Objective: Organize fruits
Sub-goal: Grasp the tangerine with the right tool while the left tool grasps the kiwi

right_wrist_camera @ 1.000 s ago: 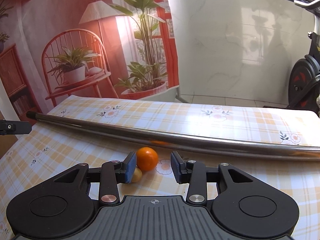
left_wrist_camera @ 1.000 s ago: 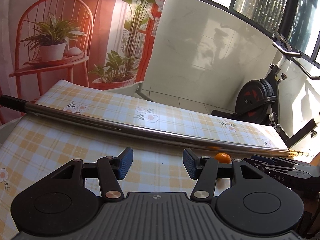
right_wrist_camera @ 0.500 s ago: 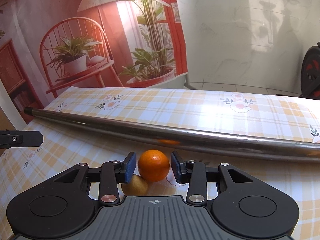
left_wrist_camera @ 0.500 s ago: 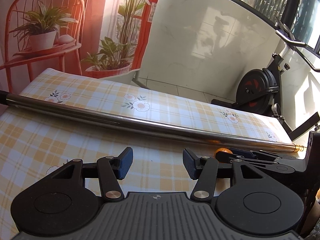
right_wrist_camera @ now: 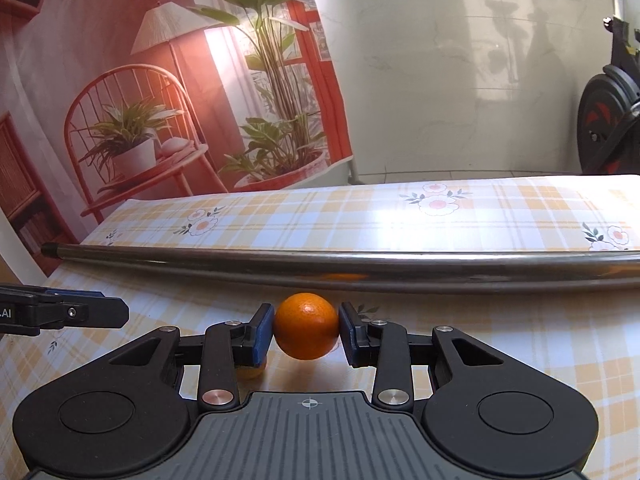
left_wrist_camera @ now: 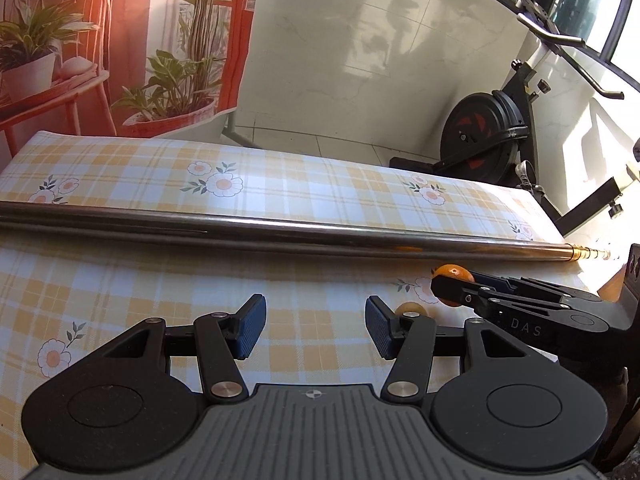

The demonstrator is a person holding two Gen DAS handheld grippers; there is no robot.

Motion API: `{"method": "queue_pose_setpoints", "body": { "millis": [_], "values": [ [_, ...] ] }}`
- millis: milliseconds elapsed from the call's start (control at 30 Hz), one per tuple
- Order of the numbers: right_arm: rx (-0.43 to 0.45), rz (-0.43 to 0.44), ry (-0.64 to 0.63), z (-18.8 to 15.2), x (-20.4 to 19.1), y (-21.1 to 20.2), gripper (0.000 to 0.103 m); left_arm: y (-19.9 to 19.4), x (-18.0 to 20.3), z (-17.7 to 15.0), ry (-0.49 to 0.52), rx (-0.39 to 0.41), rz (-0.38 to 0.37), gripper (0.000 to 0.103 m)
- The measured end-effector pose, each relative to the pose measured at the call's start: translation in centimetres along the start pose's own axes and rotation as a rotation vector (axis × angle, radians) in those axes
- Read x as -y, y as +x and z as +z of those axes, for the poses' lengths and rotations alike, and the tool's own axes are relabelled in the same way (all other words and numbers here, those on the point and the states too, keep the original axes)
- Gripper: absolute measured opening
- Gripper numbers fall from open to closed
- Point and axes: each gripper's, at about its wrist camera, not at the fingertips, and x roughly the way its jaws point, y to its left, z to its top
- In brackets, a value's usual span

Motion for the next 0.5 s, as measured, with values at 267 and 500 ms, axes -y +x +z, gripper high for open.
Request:
{"method": "queue_pose_setpoints", "body": {
  "millis": [267, 500],
  "values": [
    [0.052, -0.067, 0.093, -3.1, 3.1, -4.1, 0.032, 4.2, 2.8, -0.1, 0.145, -0.110, -0.137, 0.057],
    [0.069, -0.075, 0.118, -4.3, 3.9, -6.2, 0.032, 6.0, 5.2, -0.2, 0.232, -0.120, -0.130, 0.056]
  ]
}}
